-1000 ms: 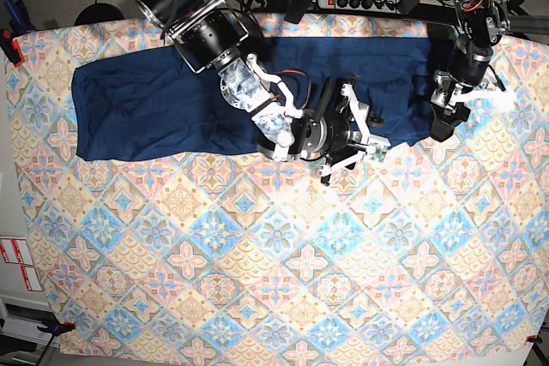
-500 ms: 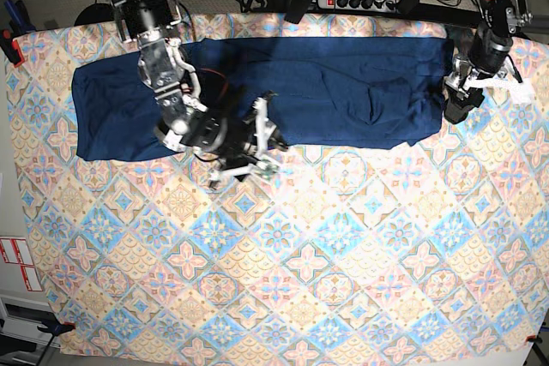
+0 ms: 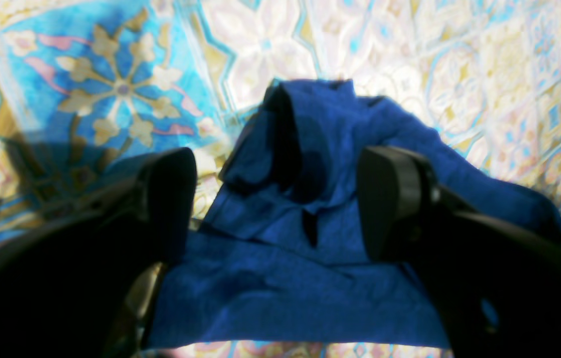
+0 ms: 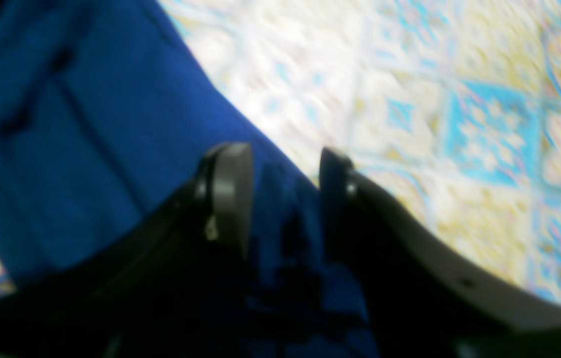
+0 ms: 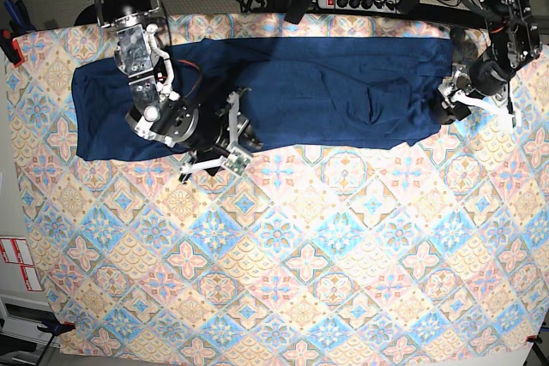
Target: Fold the T-shirt properly
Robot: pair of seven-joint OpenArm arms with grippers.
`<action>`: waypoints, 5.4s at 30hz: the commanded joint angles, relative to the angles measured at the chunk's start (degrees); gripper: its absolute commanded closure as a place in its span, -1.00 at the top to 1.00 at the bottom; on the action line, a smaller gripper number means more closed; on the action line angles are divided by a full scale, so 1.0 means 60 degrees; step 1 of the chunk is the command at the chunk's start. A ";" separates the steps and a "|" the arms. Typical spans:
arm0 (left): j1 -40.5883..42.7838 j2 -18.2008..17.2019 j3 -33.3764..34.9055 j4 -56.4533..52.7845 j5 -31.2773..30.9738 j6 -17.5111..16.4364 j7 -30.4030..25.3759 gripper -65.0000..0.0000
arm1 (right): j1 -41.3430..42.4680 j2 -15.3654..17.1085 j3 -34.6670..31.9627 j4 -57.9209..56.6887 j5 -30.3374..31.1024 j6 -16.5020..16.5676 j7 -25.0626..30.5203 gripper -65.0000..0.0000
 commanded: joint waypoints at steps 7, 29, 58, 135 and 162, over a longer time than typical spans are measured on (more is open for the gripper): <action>-0.0557 -0.0059 0.0124 0.0155 0.1666 -0.0067 0.1006 0.50 | 0.0117 0.0065 0.0216 0.0245 0.0119 -0.0045 0.0206 -0.33; -0.0704 -0.0059 0.1662 -0.0856 0.2926 -0.0067 0.1050 0.50 | 0.0132 0.0065 0.0216 0.0728 0.0119 -0.0045 0.0206 -0.33; -0.0294 0.1040 0.3069 -0.2086 0.2838 -0.1283 -0.0254 0.38 | 0.0176 0.0065 0.0216 0.0640 0.0149 -0.0045 -0.0190 -0.33; -0.3063 0.2344 0.8285 0.0844 0.2648 -0.4301 0.0332 -0.86 | -0.0073 0.1471 0.4758 0.0728 0.0149 -0.0045 -0.0146 -0.33; -0.2506 0.1040 0.8461 0.1752 0.2589 -0.4257 -0.0884 0.64 | -0.0073 0.1486 0.5080 0.1197 0.0149 -0.0045 -0.0204 -0.33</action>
